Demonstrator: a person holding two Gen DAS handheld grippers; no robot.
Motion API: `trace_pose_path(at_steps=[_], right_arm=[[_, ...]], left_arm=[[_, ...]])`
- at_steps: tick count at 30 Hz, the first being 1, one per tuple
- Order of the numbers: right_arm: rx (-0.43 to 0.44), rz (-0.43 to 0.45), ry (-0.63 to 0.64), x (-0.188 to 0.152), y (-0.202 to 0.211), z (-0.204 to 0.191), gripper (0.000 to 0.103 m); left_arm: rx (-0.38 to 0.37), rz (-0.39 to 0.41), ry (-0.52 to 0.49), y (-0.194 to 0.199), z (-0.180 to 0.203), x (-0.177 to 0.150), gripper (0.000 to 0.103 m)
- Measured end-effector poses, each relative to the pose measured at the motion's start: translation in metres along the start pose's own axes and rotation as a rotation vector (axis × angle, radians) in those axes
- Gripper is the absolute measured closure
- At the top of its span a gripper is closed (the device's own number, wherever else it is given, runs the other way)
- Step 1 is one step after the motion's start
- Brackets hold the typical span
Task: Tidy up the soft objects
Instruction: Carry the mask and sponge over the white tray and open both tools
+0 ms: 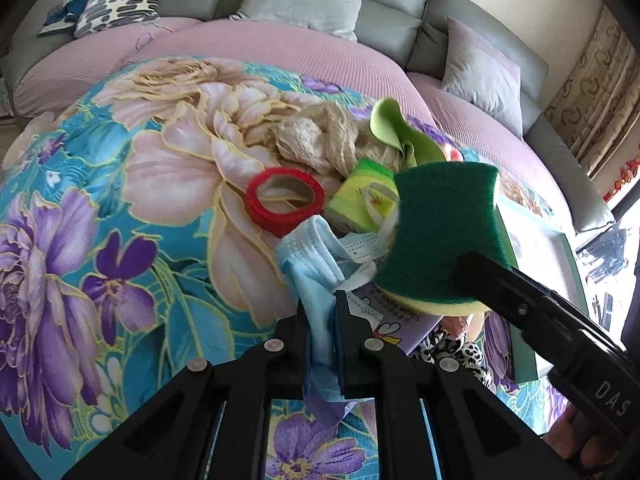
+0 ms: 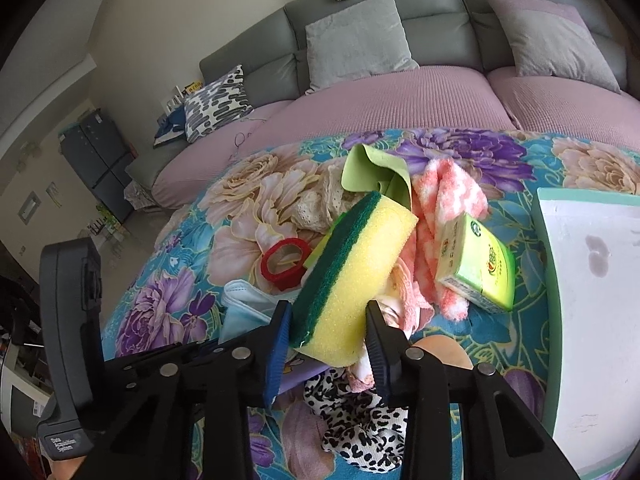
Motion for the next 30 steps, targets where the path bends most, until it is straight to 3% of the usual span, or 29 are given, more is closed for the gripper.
trace_pose_path(at_steps=[12,18,30], right_arm=[[0.022,0.106,0.010,0.020,0.041,0.001,0.067],[-0.008,0.129,-0.012,0.025,0.058,0.020,0.067],[-0.203,0.179,-0.067,0.035,0.111,0.097,0.067]], left_arm=[[0.095,0.127,0.008,0.038,-0.011,0.018,0.094],[0.138,0.144,-0.006,0.048,-0.010,0.023,0.094],[0.102,0.167,-0.143,0.057,0.051,0.028,0.093]])
Point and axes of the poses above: each gripper's, at about its wrist camera, not at the fingertips, and y roughly against the way its jaws point, z to its right, x to its top, the point moved 2 cm from there along -y, roughly the way its jaws point, and after that the axes turned 12 degrees about z, right-handed, at the moved point
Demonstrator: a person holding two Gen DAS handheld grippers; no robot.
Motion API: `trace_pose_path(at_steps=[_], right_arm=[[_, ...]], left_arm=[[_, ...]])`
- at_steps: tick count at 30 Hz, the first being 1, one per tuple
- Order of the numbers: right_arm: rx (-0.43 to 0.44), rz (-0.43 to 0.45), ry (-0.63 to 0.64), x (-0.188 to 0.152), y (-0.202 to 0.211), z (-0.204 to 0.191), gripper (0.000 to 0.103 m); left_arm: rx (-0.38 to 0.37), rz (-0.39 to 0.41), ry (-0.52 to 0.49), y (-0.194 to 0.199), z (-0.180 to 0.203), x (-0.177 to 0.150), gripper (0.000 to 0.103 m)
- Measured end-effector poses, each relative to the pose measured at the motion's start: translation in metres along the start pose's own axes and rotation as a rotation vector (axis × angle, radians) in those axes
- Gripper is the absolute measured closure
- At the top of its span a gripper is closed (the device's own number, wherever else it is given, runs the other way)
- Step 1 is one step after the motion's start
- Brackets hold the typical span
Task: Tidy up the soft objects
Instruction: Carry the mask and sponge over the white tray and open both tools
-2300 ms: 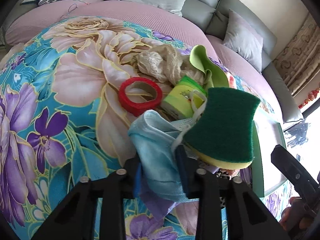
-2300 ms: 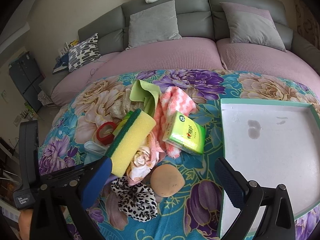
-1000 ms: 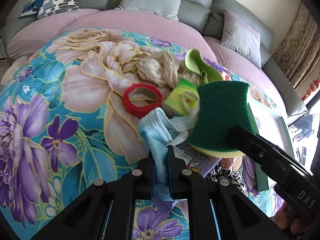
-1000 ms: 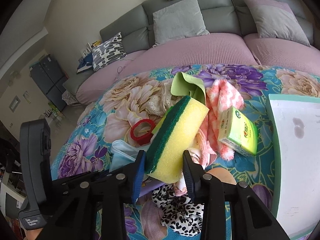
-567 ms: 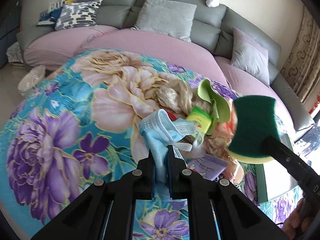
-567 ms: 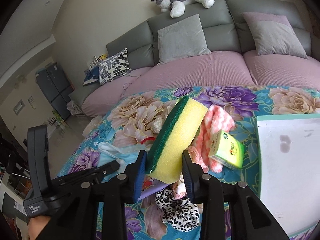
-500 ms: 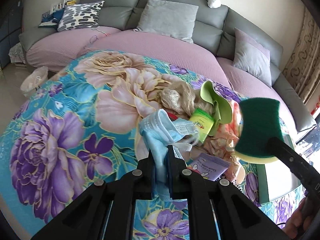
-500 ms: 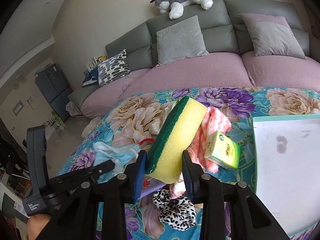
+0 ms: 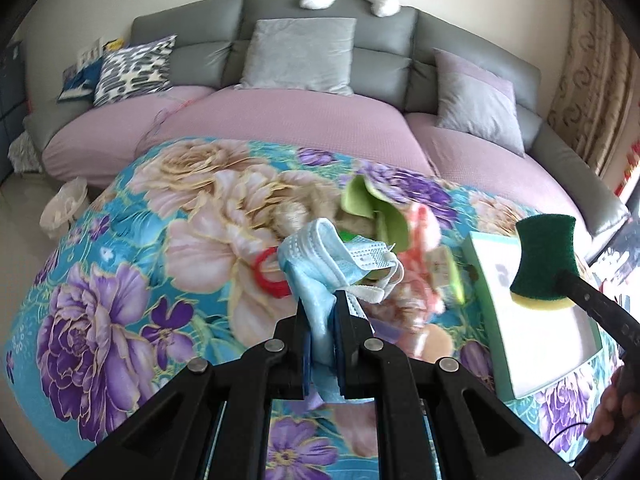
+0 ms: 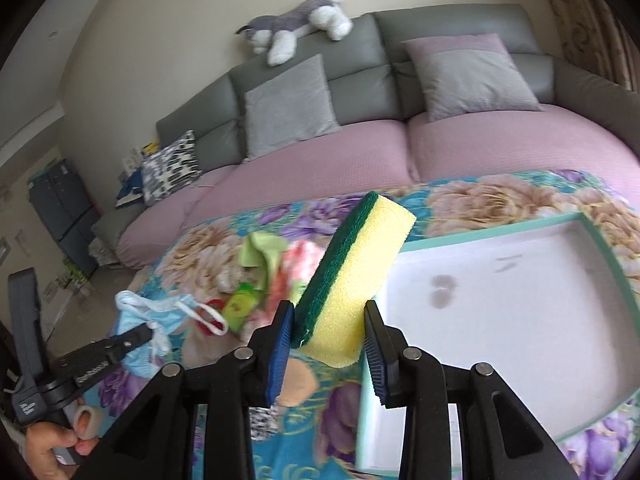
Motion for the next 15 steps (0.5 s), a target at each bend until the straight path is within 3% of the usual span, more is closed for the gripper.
trace_pose_path(at_steps=[9,15], right_arm=[[-0.176,-0.001,-0.087,0.007,0.025,0.087,0.067],[-0.219,0.036,-0.147,0.012,0.039,0.132,0.067]], left_arm=[[-0.067,0.004,-0.110,0.003,0.070,0.009,0.093],[-0.121,0.013,-0.173,0.000,0.119,0.014,0.093]])
Point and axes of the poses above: each gripper's, at about its wrist camera, not at the fingertips, and y roughly against the way its jaws point, z to its right, x to its top, the point moved 2 cm from there along -y, roughly the way its jaws point, and after that the axes turned 12 degrees about z, right-handed, at the moved point
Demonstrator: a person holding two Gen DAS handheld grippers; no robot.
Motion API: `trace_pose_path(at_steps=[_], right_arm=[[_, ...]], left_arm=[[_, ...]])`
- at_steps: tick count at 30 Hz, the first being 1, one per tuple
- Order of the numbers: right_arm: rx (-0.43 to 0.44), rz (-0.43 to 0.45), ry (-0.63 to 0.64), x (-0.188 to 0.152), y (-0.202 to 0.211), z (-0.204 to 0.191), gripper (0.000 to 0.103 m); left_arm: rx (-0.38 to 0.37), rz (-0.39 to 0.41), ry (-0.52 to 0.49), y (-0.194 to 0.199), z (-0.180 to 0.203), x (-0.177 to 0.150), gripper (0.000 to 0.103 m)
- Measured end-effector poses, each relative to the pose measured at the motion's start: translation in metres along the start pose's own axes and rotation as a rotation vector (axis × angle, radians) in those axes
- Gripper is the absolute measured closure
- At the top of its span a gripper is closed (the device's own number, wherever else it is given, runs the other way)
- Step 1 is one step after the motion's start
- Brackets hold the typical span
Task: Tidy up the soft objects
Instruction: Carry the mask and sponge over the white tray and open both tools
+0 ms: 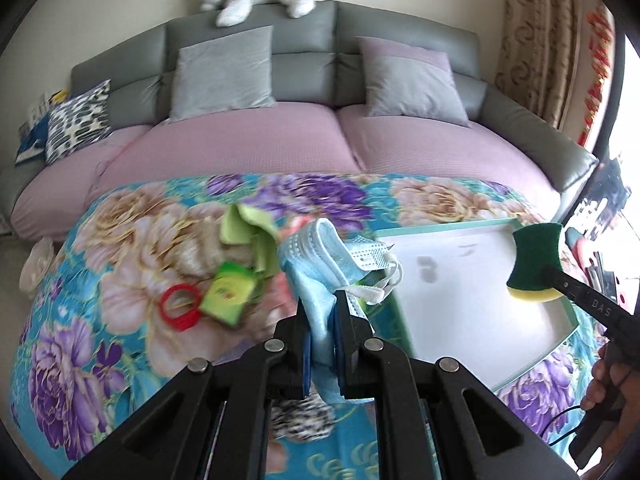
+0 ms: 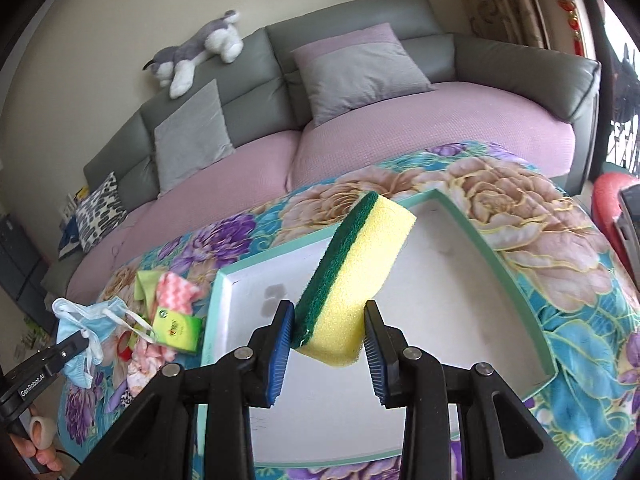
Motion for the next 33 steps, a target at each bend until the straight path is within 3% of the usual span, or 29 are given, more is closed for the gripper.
trace_pose_path(at_steps=[10,16,25,33], right_arm=[[-0.010,0.019,-0.043,0.003,-0.003,0.025,0.067],[-0.012,0.000,-0.044,-0.001,-0.018,0.030,0.067],[-0.022,-0.008,-0.074,-0.005,-0.033,0.039,0.066],[-0.038,-0.014,-0.069,-0.006,-0.040,0.041,0.066]], left_arm=[[-0.113,0.011,-0.040,-0.030,0.061,0.016,0.093],[-0.143,-0.003,-0.048,-0.064,0.081,0.008,0.093],[-0.169,-0.061,0.004,-0.111,0.089,-0.014,0.092],[-0.172,-0.055,0.001,-0.125,0.095,-0.015,0.092]])
Point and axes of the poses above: each gripper's, at about its wrist camera, not at the fingertips, and y roughly against the way its jaws point, z to its right, x to its top, the point moved 2 cm from there along -y, roughly the way its jaws point, and after that the axes turned 12 degrees about z, right-handed, at the moved point
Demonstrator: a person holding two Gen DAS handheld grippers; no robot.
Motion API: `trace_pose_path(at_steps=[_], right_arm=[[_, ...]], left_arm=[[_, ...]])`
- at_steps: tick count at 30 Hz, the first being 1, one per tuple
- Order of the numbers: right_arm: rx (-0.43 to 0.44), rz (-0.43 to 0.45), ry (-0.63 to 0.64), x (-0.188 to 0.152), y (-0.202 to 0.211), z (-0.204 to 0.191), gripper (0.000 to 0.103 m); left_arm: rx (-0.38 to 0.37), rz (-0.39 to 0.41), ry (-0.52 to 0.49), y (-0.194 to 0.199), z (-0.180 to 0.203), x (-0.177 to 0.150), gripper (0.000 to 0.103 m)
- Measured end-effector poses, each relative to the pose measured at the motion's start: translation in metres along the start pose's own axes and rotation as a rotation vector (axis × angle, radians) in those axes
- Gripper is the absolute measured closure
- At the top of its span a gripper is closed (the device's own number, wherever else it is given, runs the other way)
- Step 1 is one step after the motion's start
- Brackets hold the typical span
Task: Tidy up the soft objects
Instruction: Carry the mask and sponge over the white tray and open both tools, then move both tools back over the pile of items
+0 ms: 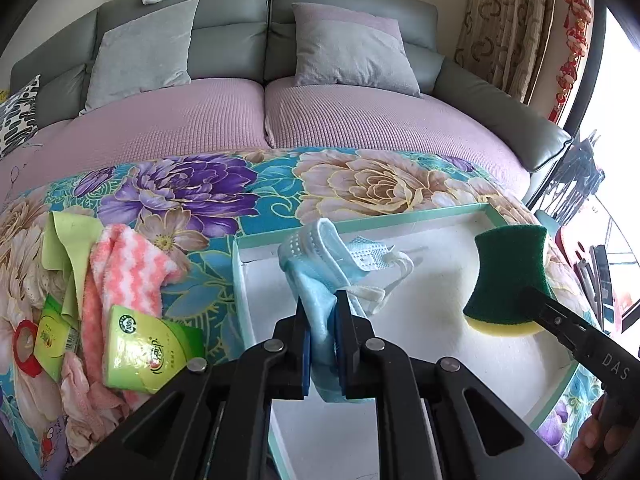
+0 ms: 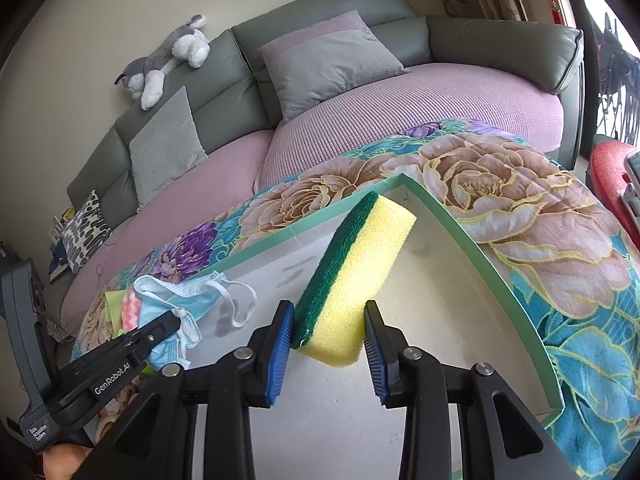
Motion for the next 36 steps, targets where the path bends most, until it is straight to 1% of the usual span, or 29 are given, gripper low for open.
trace_pose_path(at_steps=[1,2,3,4,5,6,9,10,11,12,13,14,15,17,18,20,22,23,24,27,33,36], right_arm=[[-0.002,-0.001,-0.001,0.000,0.000,0.001,0.066],[-0.003,-0.003,0.001,0.000,0.000,0.001,0.066],[-0.006,-0.003,0.003,0.000,0.000,0.000,0.066],[-0.009,-0.004,0.007,0.000,0.000,0.000,0.064],[-0.012,-0.008,0.011,0.000,0.000,0.000,0.063],[-0.017,-0.012,0.016,-0.001,-0.001,-0.001,0.063],[-0.040,-0.015,0.035,-0.001,0.000,-0.003,0.060],[-0.045,-0.014,0.039,0.000,0.001,-0.003,0.055],[-0.050,-0.014,0.041,0.000,0.002,-0.003,0.052],[-0.054,-0.019,0.046,-0.001,0.003,-0.003,0.046],[-0.059,-0.025,0.053,-0.001,0.004,-0.003,0.043],[-0.068,-0.027,0.062,-0.001,0.006,-0.004,0.042],[-0.081,-0.032,0.073,-0.001,0.007,-0.005,0.040],[-0.107,-0.039,0.091,-0.002,0.010,-0.006,0.033],[-0.115,-0.041,0.097,-0.002,0.011,-0.005,0.028],[-0.131,-0.053,0.106,-0.004,0.014,-0.005,0.020],[-0.151,-0.061,0.122,-0.006,0.018,-0.006,0.005],[-0.160,-0.061,0.132,-0.006,0.020,-0.007,0.001],[-0.170,-0.062,0.142,-0.007,0.022,-0.007,0.000],[-0.191,-0.058,0.166,-0.009,0.029,-0.009,0.000],[-0.234,-0.061,0.206,-0.014,0.041,-0.012,0.000],[-0.241,-0.069,0.206,-0.017,0.045,-0.012,0.000]], left_arm=[[0.003,-0.001,-0.001,-0.001,0.000,0.000,0.092],[0.008,-0.003,-0.001,-0.001,0.000,0.000,0.087],[0.012,-0.007,0.000,-0.001,-0.001,0.000,0.075],[0.014,-0.009,0.001,-0.001,-0.001,0.001,0.068],[0.016,-0.006,0.005,0.000,-0.002,0.001,0.055],[0.018,-0.003,0.007,0.002,-0.002,0.002,0.047],[0.024,-0.003,0.010,0.009,-0.004,0.004,0.041],[0.033,0.000,0.008,0.011,-0.005,0.005,0.040],[0.043,0.006,0.005,0.014,-0.006,0.006,0.034],[0.052,0.009,0.003,0.017,-0.007,0.007,0.028],[0.062,0.012,0.003,0.020,-0.009,0.008,0.026],[0.073,0.015,0.005,0.023,-0.012,0.008,0.021],[0.083,0.016,0.008,0.026,-0.014,0.009,0.020],[0.102,0.012,0.010,0.030,-0.019,0.008,0.018],[0.109,0.009,0.010,0.032,-0.020,0.008,0.011],[0.122,0.017,-0.004,0.036,-0.022,0.007,0.003],[0.151,0.035,-0.026,0.043,-0.022,0.006,0.003],[0.162,0.040,-0.035,0.046,-0.022,0.005,0.002],[0.172,0.045,-0.041,0.049,-0.023,0.004,0.002],[0.184,0.045,-0.036,0.056,-0.027,0.001,0.002],[0.210,0.018,-0.030,0.066,-0.033,-0.008,0.002],[0.207,0.018,-0.014,0.073,-0.037,-0.011,0.002]])
Point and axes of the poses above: each gripper's, at about its wrist camera, not at the fingertips, and y roughly against the way its jaws point, z to its right, x to its top, the point moved 2 cm from there along -y, roughly the way its jaws point, and after that the axes turned 12 degrees about z, right-handed, at the moved point
